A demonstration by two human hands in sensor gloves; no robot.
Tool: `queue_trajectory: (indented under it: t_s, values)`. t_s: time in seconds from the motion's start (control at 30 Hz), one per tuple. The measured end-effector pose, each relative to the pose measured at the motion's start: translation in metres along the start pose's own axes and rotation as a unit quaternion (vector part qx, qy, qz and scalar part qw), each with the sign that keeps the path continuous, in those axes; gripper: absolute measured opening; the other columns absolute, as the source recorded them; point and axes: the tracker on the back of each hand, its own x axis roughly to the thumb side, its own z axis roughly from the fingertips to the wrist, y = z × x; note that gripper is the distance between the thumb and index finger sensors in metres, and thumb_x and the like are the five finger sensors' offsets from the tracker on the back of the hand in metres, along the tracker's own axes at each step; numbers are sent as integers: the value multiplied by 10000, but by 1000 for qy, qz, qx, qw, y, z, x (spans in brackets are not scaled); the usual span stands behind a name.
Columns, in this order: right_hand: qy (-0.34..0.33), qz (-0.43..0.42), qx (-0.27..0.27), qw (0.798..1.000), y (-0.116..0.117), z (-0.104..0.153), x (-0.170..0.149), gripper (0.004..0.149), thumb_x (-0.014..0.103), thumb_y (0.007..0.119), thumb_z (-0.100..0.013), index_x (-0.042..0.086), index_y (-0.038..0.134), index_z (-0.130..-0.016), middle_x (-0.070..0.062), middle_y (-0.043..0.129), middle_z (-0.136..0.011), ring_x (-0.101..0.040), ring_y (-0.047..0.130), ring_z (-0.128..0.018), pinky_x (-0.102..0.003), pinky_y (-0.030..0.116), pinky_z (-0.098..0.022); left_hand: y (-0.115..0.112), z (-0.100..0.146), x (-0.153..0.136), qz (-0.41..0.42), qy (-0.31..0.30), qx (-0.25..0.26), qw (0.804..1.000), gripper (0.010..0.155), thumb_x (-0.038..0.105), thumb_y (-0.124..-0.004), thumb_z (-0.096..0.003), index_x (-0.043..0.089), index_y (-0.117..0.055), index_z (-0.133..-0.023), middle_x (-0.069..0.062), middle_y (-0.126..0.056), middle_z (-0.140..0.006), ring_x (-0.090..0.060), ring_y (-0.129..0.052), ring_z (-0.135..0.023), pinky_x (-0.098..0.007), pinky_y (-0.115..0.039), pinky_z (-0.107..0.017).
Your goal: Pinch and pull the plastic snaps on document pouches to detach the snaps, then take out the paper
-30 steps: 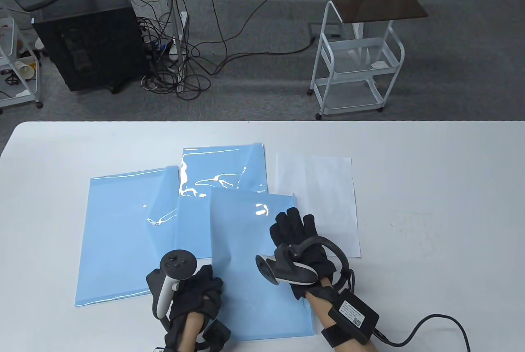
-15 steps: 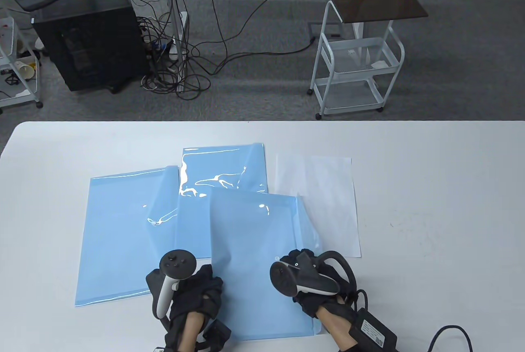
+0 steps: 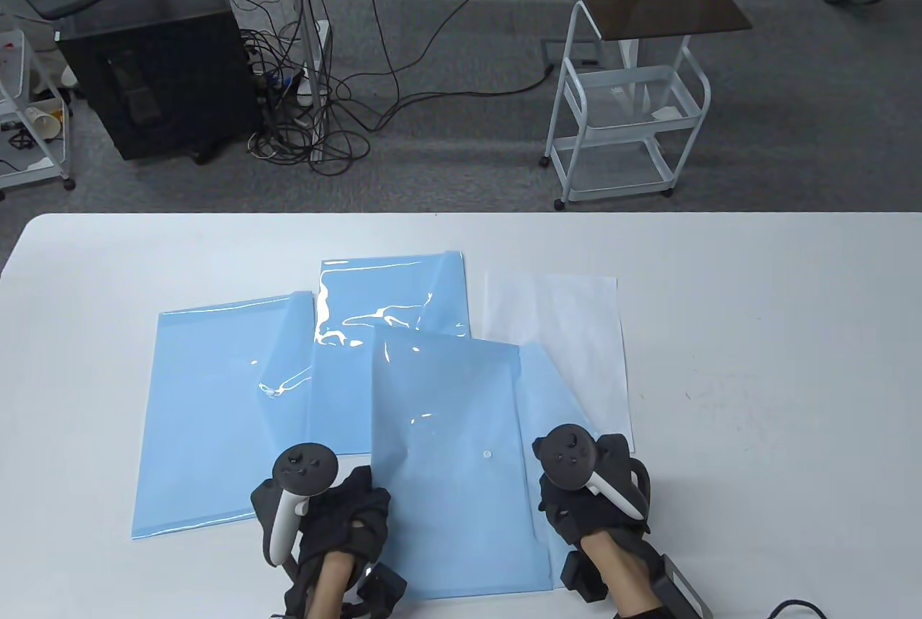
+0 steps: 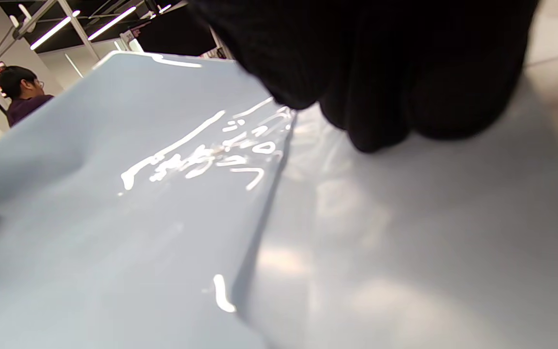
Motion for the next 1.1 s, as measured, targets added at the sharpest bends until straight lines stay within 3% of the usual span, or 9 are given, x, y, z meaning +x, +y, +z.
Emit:
queue_trajectory:
  t_s: [0.17,0.3,0.37,0.5,0.63,0.77,0.97,1.1]
  values:
    - [10,36,-12,999,7,-4,-6,532,174,866,-498,70,724,-1001,-195,896,-874,-346,990,-541,-460,925,-334,-1,0,-2,75,-8,-30,997,467,206,-695,-552,102,-632,-1002,-86,-917,-865,-262,-1054,-596,-405,-909,-437]
    - [16,118,-40,992,14,-9,-5,544,219,892,-484,104,737,-993,-134,928,-802,-301,989,-462,-434,920,-272,-1,-2,-6,124,-11,-59,990,466,195,-683,-545,102,-629,-999,-80,-914,-858,-256,-1046,-582,-409,-902,-437]
    - [6,127,-41,991,17,-12,-5,560,290,884,-482,110,737,-992,-115,929,-783,-285,981,-443,-425,912,-264,-2,-2,-7,137,-13,-71,988,467,195,-682,-546,99,-626,-1000,-79,-913,-856,-254,-1047,-578,-410,-901,-437]
    - [-5,65,-16,998,17,-14,-7,566,321,849,-486,125,725,-1002,-118,908,-791,-290,962,-451,-431,897,-274,1,-2,-7,139,-16,-71,988,466,195,-678,-545,103,-623,-999,-71,-913,-852,-252,-1043,-578,-414,-898,-440]
    - [-20,-92,14,995,10,-12,-19,532,269,796,-519,129,701,-1023,-180,880,-894,-330,968,-522,-469,898,-330,5,-1,-10,112,-9,-49,992,467,196,-681,-549,103,-620,-1003,-78,-904,-866,-270,-1036,-600,-426,-891,-452]
    - [-42,-316,61,946,11,-10,-33,537,223,726,-554,55,630,-1055,-269,843,-960,-431,967,-639,-542,876,-397,4,-2,-9,109,-10,-46,993,471,198,-676,-555,112,-605,-1012,-80,-883,-891,-283,-1020,-636,-434,-879,-472]
    - [-73,-438,109,889,12,-9,-40,570,229,627,-588,-8,508,-1092,-317,787,-1006,-487,953,-694,-560,882,-422,3,-2,-9,96,-10,-40,995,478,196,-671,-559,117,-586,-1023,-83,-864,-916,-303,-1004,-679,-451,-868,-493]
    - [-74,-498,106,858,11,-8,-42,552,204,649,-587,16,528,-1092,-302,822,-979,-461,981,-660,-541,898,-403,4,-3,-11,105,-12,-45,993,478,200,-671,-560,120,-586,-1024,-82,-861,-920,-307,-998,-691,-455,-864,-502]
